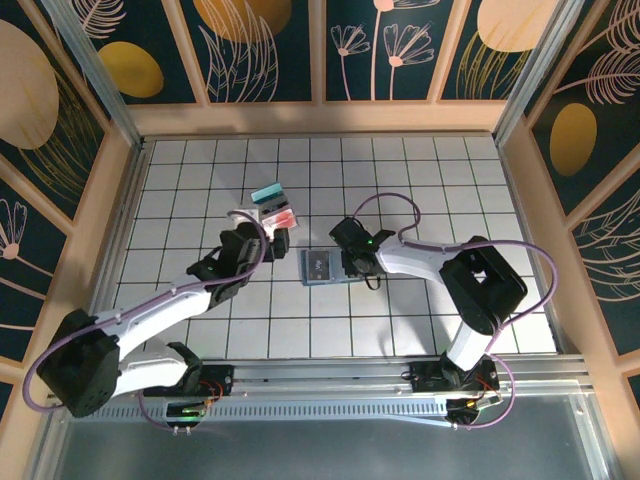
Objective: Take the credit cards out of the card holder
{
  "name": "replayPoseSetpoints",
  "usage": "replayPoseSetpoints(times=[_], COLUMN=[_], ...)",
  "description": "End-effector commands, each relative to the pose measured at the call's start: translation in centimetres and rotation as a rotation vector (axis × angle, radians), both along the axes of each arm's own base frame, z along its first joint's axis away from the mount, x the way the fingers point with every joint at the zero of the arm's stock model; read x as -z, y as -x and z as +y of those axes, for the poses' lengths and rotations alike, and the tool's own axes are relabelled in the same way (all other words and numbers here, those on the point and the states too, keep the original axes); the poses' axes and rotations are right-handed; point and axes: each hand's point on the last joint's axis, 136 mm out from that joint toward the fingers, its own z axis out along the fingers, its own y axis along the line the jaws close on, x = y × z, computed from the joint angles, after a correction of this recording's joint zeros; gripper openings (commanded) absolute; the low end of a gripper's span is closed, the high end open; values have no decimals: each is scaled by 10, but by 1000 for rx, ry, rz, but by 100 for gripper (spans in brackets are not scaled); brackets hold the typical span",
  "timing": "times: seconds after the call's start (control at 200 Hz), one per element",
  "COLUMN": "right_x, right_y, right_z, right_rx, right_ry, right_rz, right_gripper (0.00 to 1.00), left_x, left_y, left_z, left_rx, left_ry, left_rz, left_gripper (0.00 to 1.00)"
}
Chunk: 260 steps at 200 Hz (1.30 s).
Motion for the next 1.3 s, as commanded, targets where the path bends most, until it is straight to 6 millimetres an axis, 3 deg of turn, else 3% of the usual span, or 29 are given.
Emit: replayPoseSetpoints(times=[0.0,0.205,0.435,0.796,1.021,1.296], right_x=[-21,-50,-71,-48,-35,-17], right_y=[-8,-15,-16,-10,-7,-7], right_z=[-11,-6,30,69,75,78], right_rx=[49,76,16,-35,-42,-38], right_ry=[-16,-118,-348,-514,-535,-531], right_rz=[-57,-105,-90,29,70,106], right_gripper=[27,27,28,28,28,28], left_x=[7,41,67,102,116,124], left_y=[2,11,15,17,18,24], left_z=[-12,-31,-39,-46,-51,-44], left_rx=[-2,18,22,23,38,38], left_ry=[-68,-160,-113,-118,-131,-167], left_rz=[12,71,126,208,251,280], left_gripper=[99,99,99,99,99,99])
